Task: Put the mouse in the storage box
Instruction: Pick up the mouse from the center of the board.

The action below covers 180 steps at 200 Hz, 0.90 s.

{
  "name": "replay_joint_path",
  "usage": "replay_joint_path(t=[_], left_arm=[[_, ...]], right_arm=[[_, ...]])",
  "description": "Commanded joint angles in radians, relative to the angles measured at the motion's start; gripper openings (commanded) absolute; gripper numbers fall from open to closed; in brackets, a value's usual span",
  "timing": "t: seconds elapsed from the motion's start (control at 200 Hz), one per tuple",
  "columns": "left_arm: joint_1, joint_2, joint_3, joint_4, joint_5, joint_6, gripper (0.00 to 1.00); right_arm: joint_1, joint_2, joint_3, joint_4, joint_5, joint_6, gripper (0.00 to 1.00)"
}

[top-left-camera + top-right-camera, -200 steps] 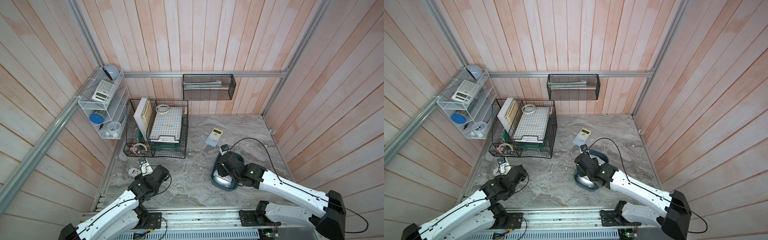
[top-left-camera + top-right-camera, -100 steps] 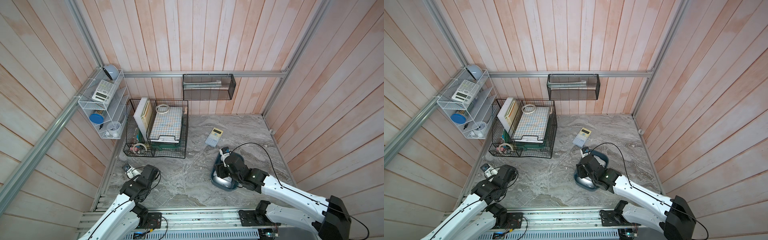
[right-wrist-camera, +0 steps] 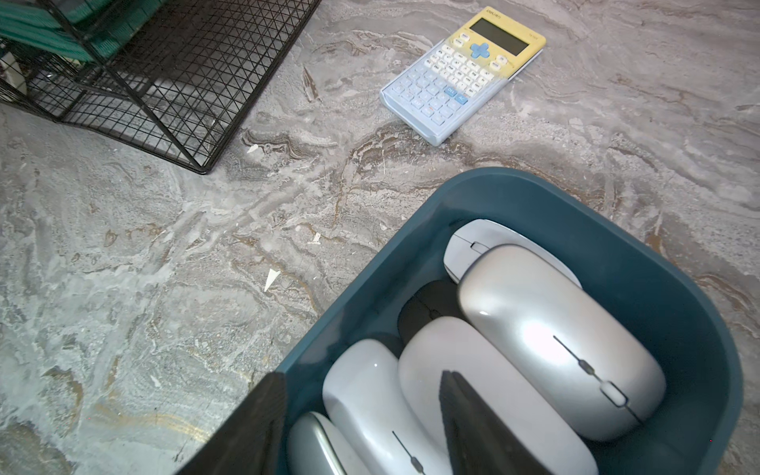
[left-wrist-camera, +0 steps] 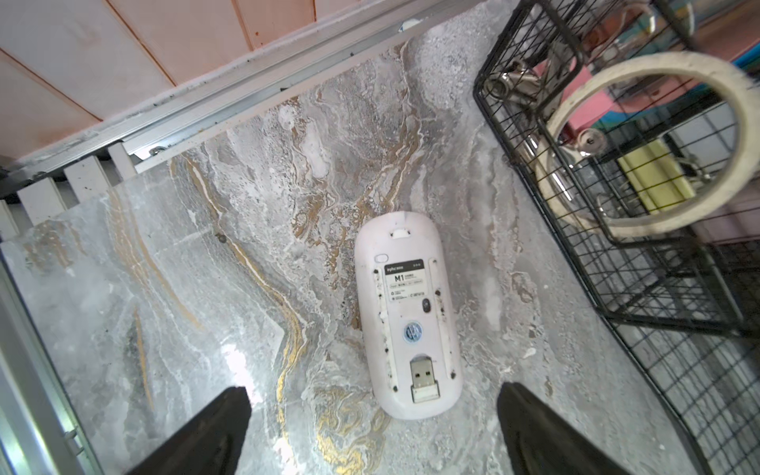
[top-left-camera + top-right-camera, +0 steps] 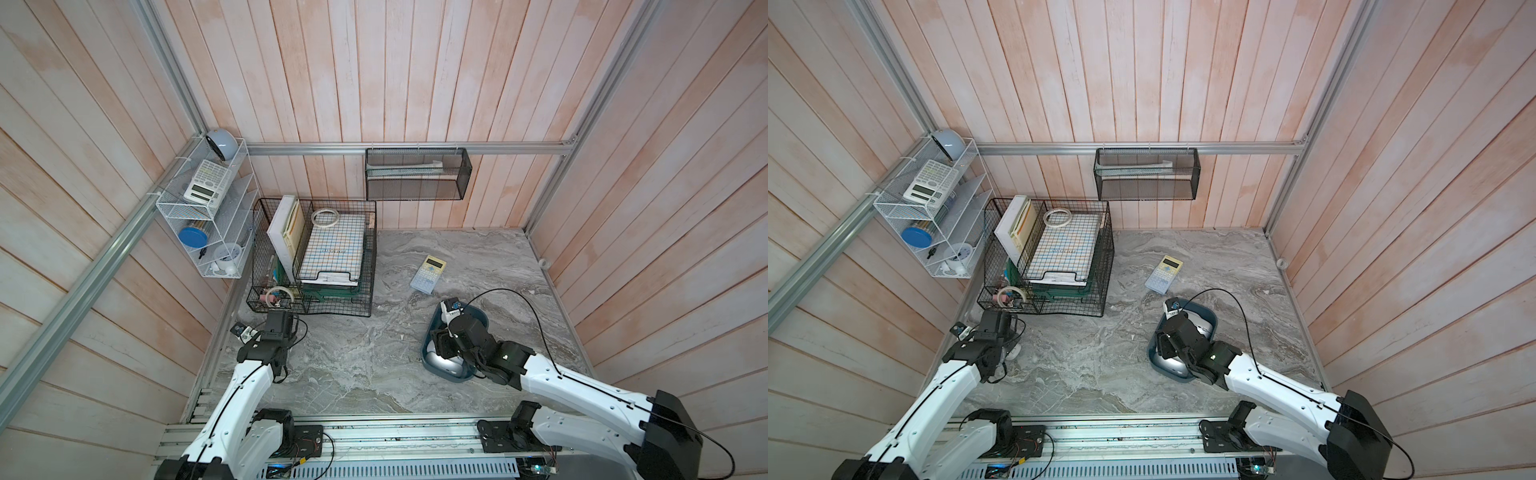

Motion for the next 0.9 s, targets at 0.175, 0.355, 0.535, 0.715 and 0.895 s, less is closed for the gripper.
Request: replay_joint_path(t=[0.175,0.355,0.535,0.715,0.895], left_arm=[[0.05,0.258,0.019,0.196,0.13,0.023,1.0],[0.054,0.371,0.04,0.232,0.14,0.018,0.98],[0.08,0.383,0.025,0.264,0.159,0.021,0.92],[0.115,0.422,0.031,0.295,0.189,0.043,0.82],[0.144,0.462,0.028,0.321,0.22,0.06,0.6]], right_arm=[[-0.004,0.021,0.002,0.039,0.0,-0.025,0.65],[-0.004,0.044,0.018,0.022,-0.004,-0.033,0.64],[-0.004,0.054,0.013,0.032,0.001,-0.037,0.64],[-0.002,0.06,0.015,0.033,-0.002,-0.038,0.63],[-0.003,0.058,0.018,0.027,0.012,-0.042,0.63]])
